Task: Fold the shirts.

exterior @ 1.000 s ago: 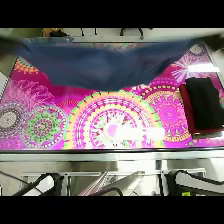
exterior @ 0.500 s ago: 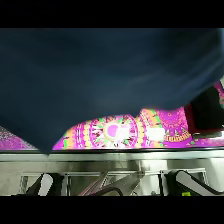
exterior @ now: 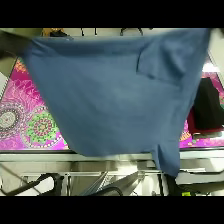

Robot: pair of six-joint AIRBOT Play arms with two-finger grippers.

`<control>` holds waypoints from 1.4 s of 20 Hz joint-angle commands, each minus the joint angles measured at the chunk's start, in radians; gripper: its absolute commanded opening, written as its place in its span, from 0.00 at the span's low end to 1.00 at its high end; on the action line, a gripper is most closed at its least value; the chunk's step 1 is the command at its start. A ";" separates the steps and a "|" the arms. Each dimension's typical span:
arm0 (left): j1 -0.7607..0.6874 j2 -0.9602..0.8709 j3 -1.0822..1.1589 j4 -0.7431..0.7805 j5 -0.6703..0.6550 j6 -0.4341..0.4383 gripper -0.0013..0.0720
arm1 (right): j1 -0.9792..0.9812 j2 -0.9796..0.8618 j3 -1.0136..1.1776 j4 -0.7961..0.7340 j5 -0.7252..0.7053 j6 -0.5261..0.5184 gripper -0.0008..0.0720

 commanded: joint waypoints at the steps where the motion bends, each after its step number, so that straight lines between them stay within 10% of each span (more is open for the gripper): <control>1: -0.163 -0.227 -0.044 0.328 0.112 0.013 0.03 | 0.133 -0.220 -0.021 -0.230 -0.032 0.028 0.04; 10: -0.109 -0.646 0.285 0.367 0.117 -0.064 0.03 | 0.158 -0.544 -0.020 -0.213 -0.310 0.045 0.04; 18: -0.143 -0.682 0.314 0.612 0.028 -0.235 0.03 | 0.158 -0.528 -0.020 -0.550 -0.189 0.133 0.04; 28: -0.227 -0.713 0.314 0.898 -0.082 -0.316 0.03 | 0.160 -0.536 -0.033 -0.587 -0.150 0.140 0.04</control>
